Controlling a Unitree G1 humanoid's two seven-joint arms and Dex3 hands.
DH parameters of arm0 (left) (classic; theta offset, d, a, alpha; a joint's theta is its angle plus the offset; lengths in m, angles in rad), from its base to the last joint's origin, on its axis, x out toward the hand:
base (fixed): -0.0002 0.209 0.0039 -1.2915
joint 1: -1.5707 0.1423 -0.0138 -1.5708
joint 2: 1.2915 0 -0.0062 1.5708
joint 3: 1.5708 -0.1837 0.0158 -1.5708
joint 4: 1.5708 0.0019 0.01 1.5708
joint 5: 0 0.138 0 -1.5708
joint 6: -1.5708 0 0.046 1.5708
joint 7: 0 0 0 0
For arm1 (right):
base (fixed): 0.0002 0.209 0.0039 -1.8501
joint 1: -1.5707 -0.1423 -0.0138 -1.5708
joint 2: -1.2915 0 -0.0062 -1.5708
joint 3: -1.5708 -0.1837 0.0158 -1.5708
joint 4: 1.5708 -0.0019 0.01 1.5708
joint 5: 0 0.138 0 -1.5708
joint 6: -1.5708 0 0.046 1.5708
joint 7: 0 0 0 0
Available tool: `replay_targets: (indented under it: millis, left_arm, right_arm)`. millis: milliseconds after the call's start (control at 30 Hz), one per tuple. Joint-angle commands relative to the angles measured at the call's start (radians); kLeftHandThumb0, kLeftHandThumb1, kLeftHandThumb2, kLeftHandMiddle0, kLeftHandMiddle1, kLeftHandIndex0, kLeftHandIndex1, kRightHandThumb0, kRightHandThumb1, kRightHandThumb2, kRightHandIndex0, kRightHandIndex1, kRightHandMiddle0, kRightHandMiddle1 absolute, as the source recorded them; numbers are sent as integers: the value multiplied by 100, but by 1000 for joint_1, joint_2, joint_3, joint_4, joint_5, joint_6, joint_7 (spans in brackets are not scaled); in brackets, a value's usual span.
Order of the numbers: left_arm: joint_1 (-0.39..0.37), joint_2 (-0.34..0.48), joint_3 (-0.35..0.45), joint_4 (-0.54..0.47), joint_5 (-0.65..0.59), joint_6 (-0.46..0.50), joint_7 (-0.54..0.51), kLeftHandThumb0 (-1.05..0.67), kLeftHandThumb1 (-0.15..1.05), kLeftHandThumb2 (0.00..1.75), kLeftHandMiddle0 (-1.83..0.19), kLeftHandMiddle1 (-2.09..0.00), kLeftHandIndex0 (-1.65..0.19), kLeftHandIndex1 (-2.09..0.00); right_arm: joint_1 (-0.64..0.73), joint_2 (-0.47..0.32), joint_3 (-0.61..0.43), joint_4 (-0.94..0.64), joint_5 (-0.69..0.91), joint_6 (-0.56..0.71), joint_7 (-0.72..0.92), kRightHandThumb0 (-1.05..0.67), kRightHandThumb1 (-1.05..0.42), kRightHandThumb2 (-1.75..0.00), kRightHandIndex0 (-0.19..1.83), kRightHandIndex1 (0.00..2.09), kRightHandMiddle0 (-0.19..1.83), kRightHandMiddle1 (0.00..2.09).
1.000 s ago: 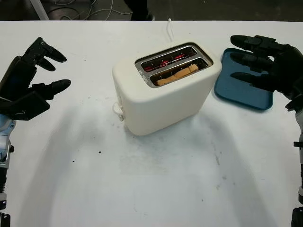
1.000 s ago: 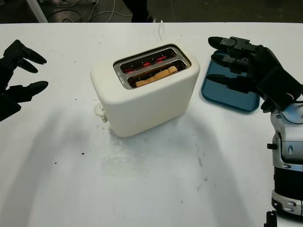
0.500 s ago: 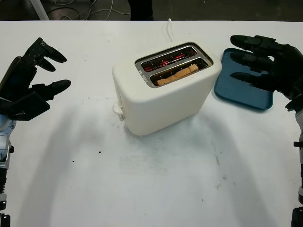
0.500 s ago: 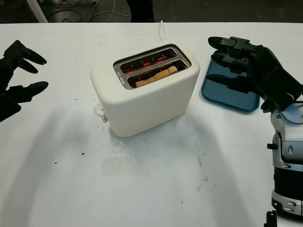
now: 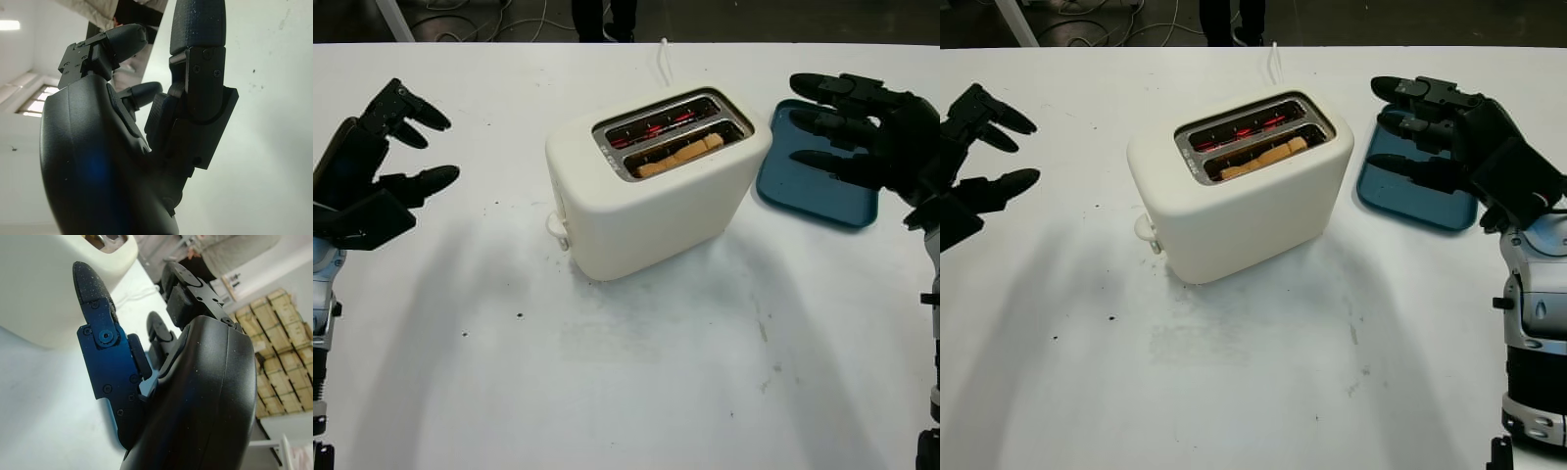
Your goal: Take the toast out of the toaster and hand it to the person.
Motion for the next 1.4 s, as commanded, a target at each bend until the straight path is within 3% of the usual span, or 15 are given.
replay_targets:
  millis: [0, 1367]
  left_arm:
    - [9, -4, 4, -3, -4, -2, -4, -105, 92, 42, 0, -168, 0, -152]
    - [12, -5, 6, 0, -6, -8, -3, -105, 92, 42, 0, -168, 0, -153]
  right_arm:
    - [2, -6, 0, -10, -2, -7, -9, -63, -80, 0, 55, 1, 52, 0]
    - [4, -7, -2, -11, 8, -1, 0, -62, -81, 0, 53, 0, 51, 0]
